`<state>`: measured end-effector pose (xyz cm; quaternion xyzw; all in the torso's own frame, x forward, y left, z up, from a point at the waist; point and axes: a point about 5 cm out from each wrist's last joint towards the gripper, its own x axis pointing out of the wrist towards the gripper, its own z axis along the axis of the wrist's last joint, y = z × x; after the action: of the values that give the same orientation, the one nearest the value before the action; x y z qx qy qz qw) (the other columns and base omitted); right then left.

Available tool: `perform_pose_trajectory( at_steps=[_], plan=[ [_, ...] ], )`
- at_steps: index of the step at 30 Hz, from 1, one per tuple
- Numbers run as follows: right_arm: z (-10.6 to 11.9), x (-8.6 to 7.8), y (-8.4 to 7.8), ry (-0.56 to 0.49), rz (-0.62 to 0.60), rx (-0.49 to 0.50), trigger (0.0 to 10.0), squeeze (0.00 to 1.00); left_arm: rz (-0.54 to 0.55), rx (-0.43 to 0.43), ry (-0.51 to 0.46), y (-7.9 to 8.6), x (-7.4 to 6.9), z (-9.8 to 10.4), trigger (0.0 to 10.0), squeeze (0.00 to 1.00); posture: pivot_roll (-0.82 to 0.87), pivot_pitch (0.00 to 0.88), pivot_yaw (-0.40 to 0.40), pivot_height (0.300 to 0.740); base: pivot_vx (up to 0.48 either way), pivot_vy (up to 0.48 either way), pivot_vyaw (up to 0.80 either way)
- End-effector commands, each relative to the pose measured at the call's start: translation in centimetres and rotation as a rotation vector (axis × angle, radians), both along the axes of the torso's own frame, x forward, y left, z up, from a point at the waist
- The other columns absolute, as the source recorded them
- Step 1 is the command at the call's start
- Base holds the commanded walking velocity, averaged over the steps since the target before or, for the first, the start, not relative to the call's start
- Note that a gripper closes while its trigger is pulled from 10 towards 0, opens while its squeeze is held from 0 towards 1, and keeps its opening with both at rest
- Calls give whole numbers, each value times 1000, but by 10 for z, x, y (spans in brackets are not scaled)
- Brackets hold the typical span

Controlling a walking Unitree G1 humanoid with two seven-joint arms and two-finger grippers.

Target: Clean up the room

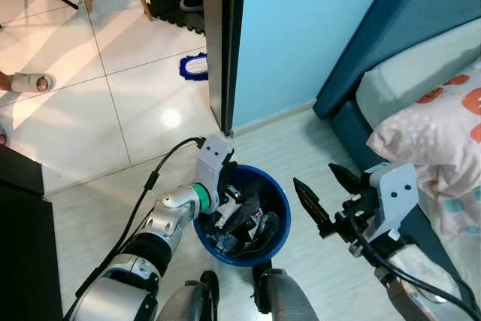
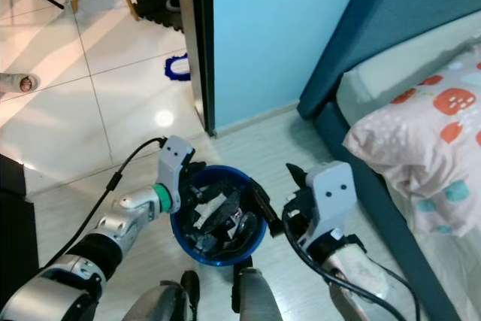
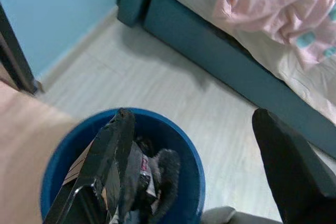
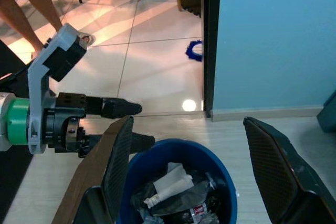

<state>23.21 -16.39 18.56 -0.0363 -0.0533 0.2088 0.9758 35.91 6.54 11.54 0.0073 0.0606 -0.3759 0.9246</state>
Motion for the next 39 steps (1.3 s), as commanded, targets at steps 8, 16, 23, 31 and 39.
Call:
perform_pose_trajectory(
  at_steps=[8, 16, 23, 31, 39],
  plan=[
    [-36, 9, 2, 72, -197, 109, 10000, 0, 221, 89, -185, 44, -30, -6, 10000, 0, -184, 252, 146, 717, 0, 0, 0],
    [-65, 29, 13, 127, -256, 179, 10000, 0, 610, 181, -293, 93, -46, -3, 10000, 0, -122, 137, 118, 717, 0, 0, 0],
    [-65, 44, 15, 121, -218, 156, 10000, 0, 726, 173, -275, 97, -45, -10, 10000, 0, -102, 84, 69, 717, 0, 0, 0],
    [-69, 51, 17, 114, -209, 142, 10000, 0, 796, 158, -252, 96, -45, -8, 10000, 0, -99, 66, 55, 717, 0, 0, 0],
    [-74, 55, 17, 107, -218, 135, 10000, 0, 816, 155, -244, 95, -48, -6, 10000, 0, -102, 65, 53, 717, -288, 0, 0]
  ],
)
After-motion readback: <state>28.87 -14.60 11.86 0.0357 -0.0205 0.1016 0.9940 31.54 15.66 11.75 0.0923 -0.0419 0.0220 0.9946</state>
